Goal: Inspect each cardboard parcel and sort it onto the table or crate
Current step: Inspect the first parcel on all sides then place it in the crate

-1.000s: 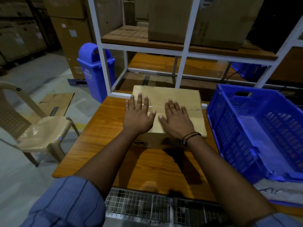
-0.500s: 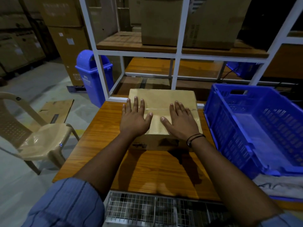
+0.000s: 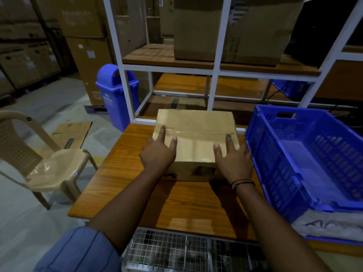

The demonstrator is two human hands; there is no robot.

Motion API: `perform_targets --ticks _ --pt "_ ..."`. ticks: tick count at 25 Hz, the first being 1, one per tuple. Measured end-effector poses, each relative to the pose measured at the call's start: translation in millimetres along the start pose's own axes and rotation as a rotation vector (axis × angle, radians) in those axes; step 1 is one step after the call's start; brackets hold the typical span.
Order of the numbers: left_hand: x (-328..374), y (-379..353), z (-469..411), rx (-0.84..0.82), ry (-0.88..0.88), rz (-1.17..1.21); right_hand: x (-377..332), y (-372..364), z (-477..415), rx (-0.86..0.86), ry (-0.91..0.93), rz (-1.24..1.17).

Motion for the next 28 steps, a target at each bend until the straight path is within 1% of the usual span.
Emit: perform_targets --ticks 1,2,3,4,7,9,10,11,13,15,16,19,21,28 --pt "-2 2 3 -0.004 -0.005 0.086 6 -2 0 -0.079 -0.018 -0.09" --pt "0 8 6 0.015 -0.034 0.142 9 1 0 -0.114 -0.009 -0.177" --pt "3 21 8 0.059 -0.062 0.163 10 9 2 -0.099 0.012 -0.244" --pt "6 37 11 0.116 -0.067 0.18 9 22 5 -0.037 0.034 -0.304" --pt "13 90 15 0.354 -0.049 0.289 -2 75 16 0.231 0.108 -0.446" --pt "25 109 15 0.444 -0.138 0.318 -11 96 14 0.311 0.122 -0.421" --pt "33 109 14 0.431 -0.186 0.298 -17 101 9 0.308 0.113 -0.378" --pt "40 102 12 0.373 -0.21 0.25 -21 101 3 0.289 0.093 -0.319" --pt "47 81 7 0.249 -0.198 0.074 -27 90 -6 0.254 0.046 -0.176" --pt "51 71 5 0.238 -0.197 -0.068 -33 81 -3 0.26 0.04 -0.091" --pt "52 69 3 0.247 -0.202 -0.1 -40 78 2 0.274 0.075 -0.055" --pt "49 66 -3 0.264 -0.222 -0.139 -76 58 24 0.287 0.29 0.092" --pt "49 63 -7 0.255 -0.224 -0.153 -91 45 34 0.278 0.37 0.153" --pt "49 60 -16 0.221 -0.232 -0.146 -95 40 24 0.218 0.379 0.194"
Point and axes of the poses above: each hand's wrist, its own z-axis away from the middle knuckle, its own y-axis out of the back of the hand, x = y × z, the point moved 8 cm from there along -z, towards the middle knuckle, and after that the axes turned 13 degrees about -y, right-handed, at the moved point
